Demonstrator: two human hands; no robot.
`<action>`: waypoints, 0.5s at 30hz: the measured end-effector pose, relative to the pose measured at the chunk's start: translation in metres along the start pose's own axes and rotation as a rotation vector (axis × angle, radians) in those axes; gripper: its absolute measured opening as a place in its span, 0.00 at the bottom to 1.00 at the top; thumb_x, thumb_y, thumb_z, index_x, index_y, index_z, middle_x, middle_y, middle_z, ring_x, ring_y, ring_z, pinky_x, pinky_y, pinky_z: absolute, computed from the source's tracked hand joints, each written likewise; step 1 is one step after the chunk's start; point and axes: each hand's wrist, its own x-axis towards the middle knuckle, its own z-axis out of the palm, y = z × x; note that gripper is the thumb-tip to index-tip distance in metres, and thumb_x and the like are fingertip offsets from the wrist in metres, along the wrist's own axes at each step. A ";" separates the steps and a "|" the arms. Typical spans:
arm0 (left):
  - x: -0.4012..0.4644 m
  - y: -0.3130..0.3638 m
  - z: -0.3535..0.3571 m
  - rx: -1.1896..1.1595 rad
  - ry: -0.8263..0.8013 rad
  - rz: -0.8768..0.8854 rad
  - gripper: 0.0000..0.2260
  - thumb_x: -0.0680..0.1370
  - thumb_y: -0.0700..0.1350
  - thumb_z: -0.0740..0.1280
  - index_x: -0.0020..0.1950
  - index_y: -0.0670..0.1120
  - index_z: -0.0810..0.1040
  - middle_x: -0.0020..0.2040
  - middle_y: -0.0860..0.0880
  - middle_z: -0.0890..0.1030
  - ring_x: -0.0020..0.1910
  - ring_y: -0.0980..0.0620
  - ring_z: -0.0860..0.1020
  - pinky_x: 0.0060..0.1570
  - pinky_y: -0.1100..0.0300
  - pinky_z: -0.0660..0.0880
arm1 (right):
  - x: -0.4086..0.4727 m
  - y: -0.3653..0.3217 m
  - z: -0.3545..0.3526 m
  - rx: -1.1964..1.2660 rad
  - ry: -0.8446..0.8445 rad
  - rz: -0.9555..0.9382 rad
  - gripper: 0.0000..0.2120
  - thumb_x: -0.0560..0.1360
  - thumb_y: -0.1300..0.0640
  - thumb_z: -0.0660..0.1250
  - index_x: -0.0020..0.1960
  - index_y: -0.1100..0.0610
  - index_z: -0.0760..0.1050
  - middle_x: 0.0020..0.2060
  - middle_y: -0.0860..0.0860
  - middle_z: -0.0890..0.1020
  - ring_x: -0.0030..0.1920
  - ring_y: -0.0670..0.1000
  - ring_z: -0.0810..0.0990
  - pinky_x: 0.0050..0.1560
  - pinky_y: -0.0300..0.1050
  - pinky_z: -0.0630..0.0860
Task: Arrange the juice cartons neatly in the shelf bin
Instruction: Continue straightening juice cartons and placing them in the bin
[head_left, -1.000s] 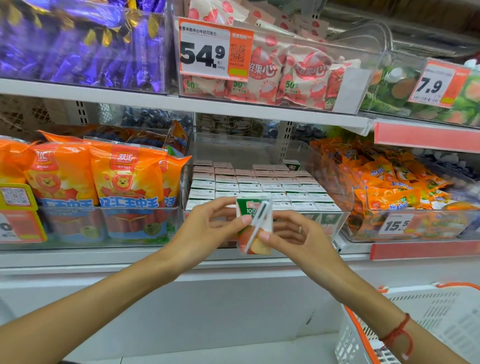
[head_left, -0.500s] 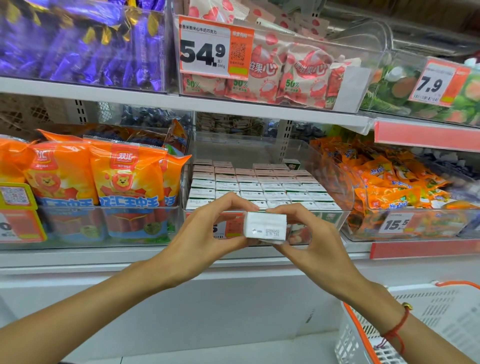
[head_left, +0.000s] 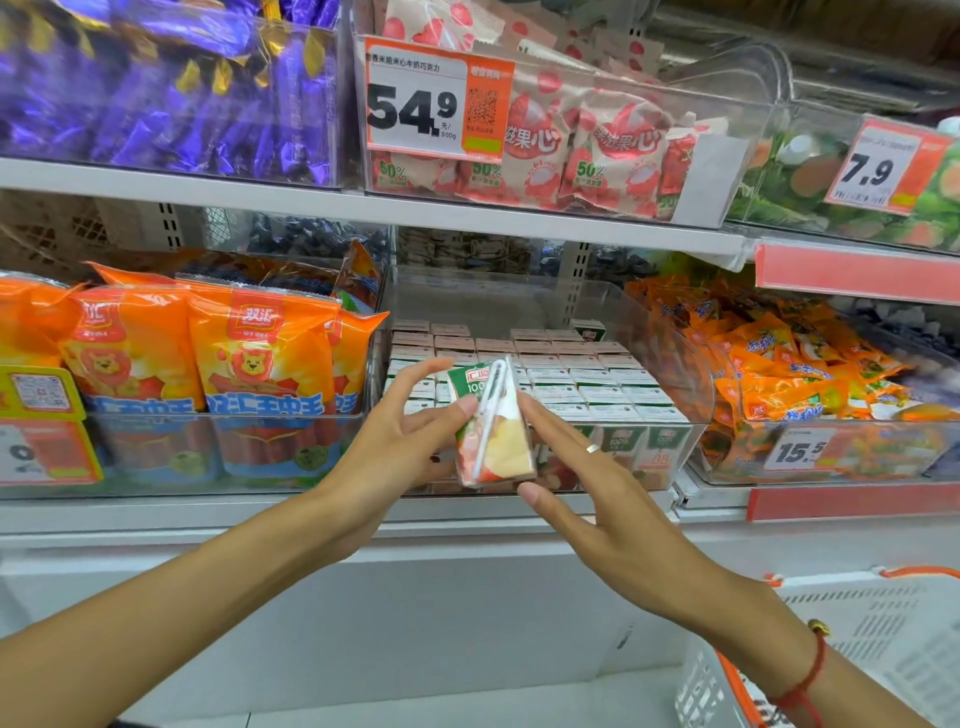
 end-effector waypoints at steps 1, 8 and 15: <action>0.000 0.001 0.000 0.011 0.008 -0.016 0.17 0.75 0.52 0.68 0.62 0.61 0.71 0.48 0.51 0.86 0.47 0.52 0.85 0.38 0.63 0.80 | 0.000 0.000 0.000 0.017 0.008 0.005 0.29 0.80 0.47 0.59 0.78 0.40 0.52 0.75 0.33 0.58 0.73 0.33 0.57 0.71 0.28 0.56; 0.003 0.005 -0.001 -0.009 -0.026 -0.282 0.18 0.75 0.55 0.69 0.63 0.51 0.76 0.50 0.46 0.86 0.49 0.49 0.85 0.43 0.58 0.82 | 0.005 -0.012 -0.003 0.319 0.207 0.159 0.22 0.72 0.41 0.63 0.65 0.40 0.72 0.53 0.30 0.81 0.53 0.36 0.80 0.49 0.28 0.74; 0.000 0.009 0.002 0.007 -0.086 -0.499 0.31 0.60 0.64 0.72 0.60 0.51 0.78 0.46 0.46 0.86 0.43 0.53 0.85 0.35 0.57 0.81 | 0.008 -0.018 -0.005 0.456 0.319 0.380 0.14 0.71 0.39 0.63 0.42 0.45 0.84 0.36 0.43 0.86 0.39 0.41 0.83 0.40 0.31 0.78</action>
